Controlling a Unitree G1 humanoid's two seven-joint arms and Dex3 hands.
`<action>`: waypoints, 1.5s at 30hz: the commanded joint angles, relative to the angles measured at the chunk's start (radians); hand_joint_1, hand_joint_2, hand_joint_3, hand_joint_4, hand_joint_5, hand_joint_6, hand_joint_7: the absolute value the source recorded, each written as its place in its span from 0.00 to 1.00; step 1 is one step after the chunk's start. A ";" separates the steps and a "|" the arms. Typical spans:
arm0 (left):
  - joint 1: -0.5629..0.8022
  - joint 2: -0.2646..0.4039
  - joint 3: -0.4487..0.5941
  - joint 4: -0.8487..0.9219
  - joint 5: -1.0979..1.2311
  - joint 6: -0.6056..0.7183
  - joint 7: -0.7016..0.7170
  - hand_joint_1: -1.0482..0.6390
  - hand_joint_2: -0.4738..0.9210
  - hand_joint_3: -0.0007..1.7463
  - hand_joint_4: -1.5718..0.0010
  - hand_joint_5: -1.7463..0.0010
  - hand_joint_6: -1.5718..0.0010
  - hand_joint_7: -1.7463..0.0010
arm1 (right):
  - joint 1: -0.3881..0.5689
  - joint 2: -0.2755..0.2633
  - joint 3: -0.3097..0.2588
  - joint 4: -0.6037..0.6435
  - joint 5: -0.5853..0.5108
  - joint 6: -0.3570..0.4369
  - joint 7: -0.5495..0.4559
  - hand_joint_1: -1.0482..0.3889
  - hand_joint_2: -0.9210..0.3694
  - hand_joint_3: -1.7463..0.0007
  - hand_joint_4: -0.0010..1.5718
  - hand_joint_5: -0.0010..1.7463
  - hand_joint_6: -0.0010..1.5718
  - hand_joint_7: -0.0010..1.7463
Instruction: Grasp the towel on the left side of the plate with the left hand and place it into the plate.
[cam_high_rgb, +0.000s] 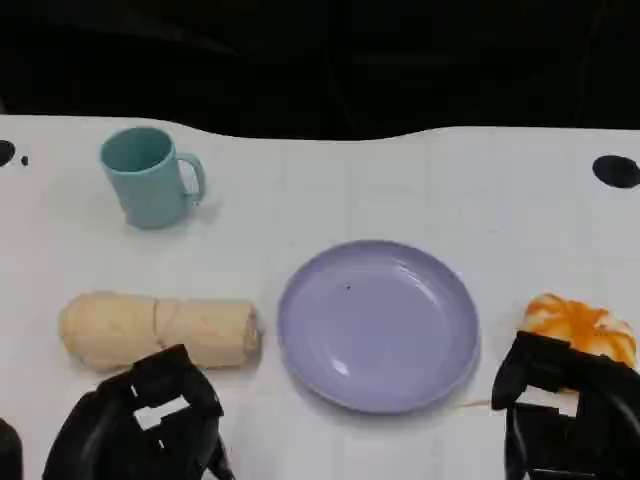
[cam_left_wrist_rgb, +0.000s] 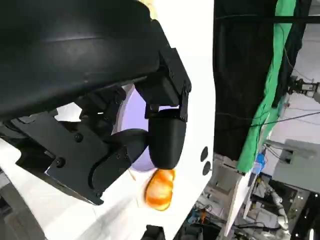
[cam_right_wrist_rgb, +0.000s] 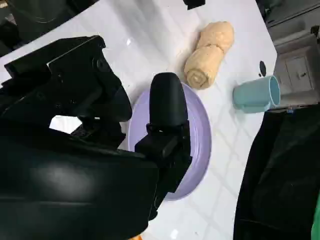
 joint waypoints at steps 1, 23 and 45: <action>-0.004 0.007 0.006 0.002 0.004 0.010 0.003 0.55 0.65 0.73 0.45 0.01 0.45 0.16 | -0.003 -0.008 -0.004 0.001 -0.001 -0.001 0.000 0.77 0.27 0.18 0.52 1.00 0.38 1.00; -0.002 0.009 0.010 0.008 0.003 -0.007 -0.011 0.54 0.66 0.71 0.46 0.02 0.46 0.17 | -0.001 -0.010 -0.003 -0.002 -0.003 0.000 0.002 0.76 0.28 0.18 0.52 1.00 0.38 1.00; -0.017 0.055 0.023 -0.069 0.169 -0.086 0.025 0.45 0.98 0.12 0.62 0.61 0.51 1.00 | 0.000 0.004 0.012 -0.021 0.006 0.019 -0.011 0.75 0.29 0.17 0.52 1.00 0.38 1.00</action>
